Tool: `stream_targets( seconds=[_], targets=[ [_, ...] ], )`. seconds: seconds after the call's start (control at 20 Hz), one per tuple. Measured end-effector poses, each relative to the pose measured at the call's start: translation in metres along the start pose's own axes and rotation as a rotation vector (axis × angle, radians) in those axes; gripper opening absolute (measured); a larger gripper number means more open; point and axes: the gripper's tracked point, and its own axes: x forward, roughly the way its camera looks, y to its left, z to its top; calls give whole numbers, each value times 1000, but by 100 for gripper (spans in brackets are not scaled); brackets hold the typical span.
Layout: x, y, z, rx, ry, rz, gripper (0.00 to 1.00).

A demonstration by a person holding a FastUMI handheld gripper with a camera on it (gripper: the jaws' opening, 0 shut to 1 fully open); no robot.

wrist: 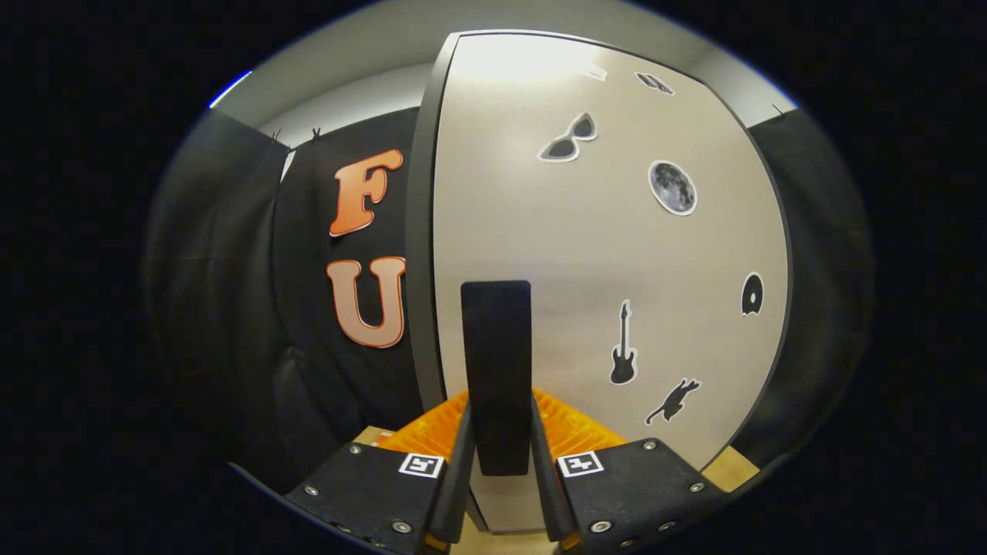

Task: Open the shoe cabinet door, grab the shoes and put them into the shoe cabinet, then close the shoe cabinet door.

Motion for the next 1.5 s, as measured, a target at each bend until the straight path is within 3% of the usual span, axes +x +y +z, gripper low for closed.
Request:
stream_targets(
  seconds=[0.3,0.5,1.25,1.5],
  targets=[
    [-1,1,-2,-7,17,-3,29],
    [-10,0,-1,-40,28,-7,27],
    [-126,-52,-2,-70,11,-46,23],
    [-164,-82,-2,-81,10,20,23]
  ],
)
